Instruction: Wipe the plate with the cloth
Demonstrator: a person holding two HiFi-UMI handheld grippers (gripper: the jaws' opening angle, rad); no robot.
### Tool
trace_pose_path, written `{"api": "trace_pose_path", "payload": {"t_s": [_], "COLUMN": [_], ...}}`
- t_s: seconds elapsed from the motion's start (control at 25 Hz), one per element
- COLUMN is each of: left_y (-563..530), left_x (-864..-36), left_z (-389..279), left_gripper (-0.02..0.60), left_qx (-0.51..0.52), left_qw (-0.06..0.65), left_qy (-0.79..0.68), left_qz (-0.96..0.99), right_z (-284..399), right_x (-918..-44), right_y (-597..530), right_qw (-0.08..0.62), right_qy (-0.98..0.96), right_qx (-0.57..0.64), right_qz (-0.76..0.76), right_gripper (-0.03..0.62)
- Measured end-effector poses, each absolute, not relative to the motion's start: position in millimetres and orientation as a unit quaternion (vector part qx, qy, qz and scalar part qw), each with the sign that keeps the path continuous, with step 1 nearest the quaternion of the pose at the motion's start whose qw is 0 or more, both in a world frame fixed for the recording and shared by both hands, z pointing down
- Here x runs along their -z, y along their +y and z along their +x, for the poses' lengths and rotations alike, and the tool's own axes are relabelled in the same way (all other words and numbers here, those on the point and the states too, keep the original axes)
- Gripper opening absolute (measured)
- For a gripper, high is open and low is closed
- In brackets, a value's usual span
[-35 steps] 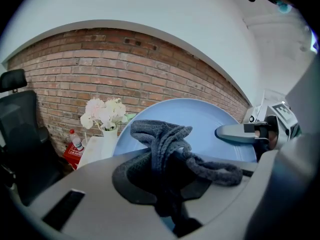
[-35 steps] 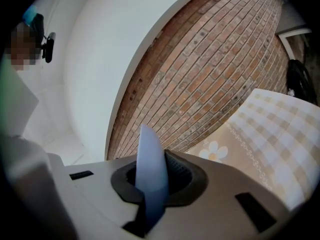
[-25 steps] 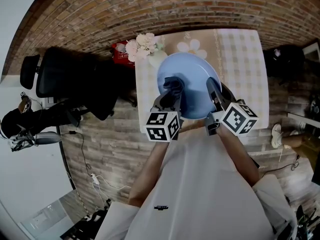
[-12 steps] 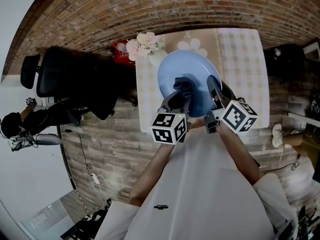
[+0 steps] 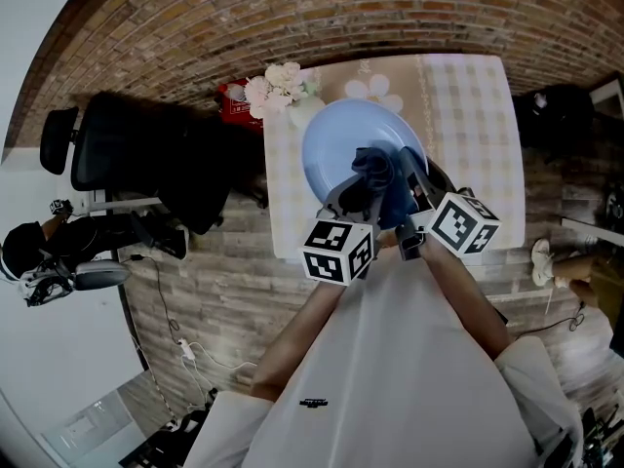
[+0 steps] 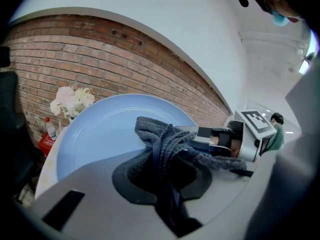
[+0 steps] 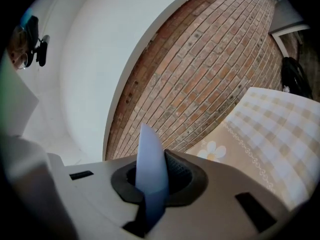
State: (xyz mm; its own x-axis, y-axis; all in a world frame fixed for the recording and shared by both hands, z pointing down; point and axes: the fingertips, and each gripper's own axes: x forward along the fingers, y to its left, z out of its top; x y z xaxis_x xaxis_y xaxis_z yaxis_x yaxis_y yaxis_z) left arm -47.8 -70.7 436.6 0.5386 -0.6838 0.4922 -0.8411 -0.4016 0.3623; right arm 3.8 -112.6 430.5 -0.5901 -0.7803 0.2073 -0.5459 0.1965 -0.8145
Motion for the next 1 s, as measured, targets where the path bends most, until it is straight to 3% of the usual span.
{"api": "trace_pose_path", "payload": {"t_s": [1.0], "left_y": [-108.1], "left_x": [-417.7], "left_z": [-74.2], "left_gripper": [0.061], "left_qx": [-0.152], "left_qw": [0.206], "left_qy": [-0.500], "left_qz": [0.827], "right_z": [-4.2], "right_x": [-427.7], "right_y": [-105.2], "right_qw": [0.129], "right_qy": [0.774], "right_qx": [0.468], "right_qz": [-0.406], "right_gripper": [0.058]}}
